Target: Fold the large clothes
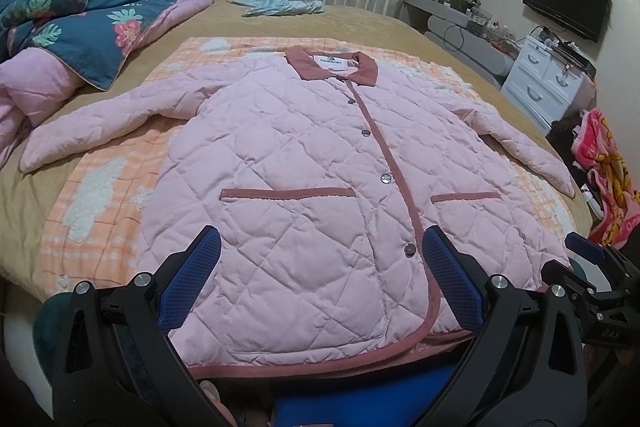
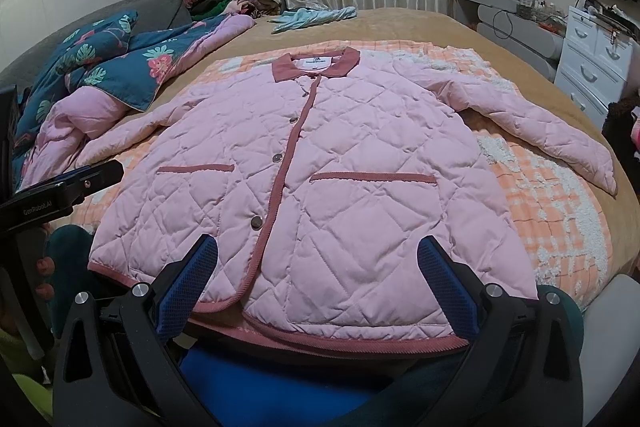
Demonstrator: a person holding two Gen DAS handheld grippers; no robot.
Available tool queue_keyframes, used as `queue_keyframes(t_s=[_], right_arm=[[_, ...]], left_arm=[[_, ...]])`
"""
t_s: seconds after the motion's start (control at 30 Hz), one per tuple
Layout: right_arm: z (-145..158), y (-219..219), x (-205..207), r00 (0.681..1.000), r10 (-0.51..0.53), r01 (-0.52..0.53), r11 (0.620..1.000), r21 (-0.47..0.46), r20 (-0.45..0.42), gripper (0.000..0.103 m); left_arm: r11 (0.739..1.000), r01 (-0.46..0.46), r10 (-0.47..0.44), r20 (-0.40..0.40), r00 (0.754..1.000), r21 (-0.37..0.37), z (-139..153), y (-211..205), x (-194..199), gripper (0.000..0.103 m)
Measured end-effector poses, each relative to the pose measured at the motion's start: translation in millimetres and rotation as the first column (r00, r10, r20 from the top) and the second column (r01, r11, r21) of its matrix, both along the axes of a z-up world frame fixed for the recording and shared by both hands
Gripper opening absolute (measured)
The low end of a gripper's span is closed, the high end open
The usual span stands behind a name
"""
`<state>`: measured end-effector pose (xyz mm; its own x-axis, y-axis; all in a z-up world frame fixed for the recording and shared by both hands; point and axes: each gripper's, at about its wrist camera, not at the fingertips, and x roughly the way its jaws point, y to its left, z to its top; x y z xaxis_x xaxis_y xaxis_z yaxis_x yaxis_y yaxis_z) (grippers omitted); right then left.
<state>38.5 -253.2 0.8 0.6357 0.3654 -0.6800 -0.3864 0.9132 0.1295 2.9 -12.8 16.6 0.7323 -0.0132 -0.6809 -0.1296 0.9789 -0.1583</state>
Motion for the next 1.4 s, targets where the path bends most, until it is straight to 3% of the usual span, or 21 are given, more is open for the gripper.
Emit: queue_keyframes(t_s=[0.7, 1.4], right_arm=[[18.9, 13.5, 54.5, 1.000, -0.005, 0.005, 1.000, -0.017, 0.008, 0.099], [55.0, 30.8, 138.7, 1.000, -0.009, 0.008, 1.000, 0.021, 0.030, 0.099]], left_arm=[[1.000, -0.013, 0.012, -0.012, 1.000, -0.029, -4.6, 11.6, 50.2, 0.094], [0.997, -0.058, 0.058, -0.003, 0.998, -0.049, 27.4, 24.6, 127.2, 0.094]])
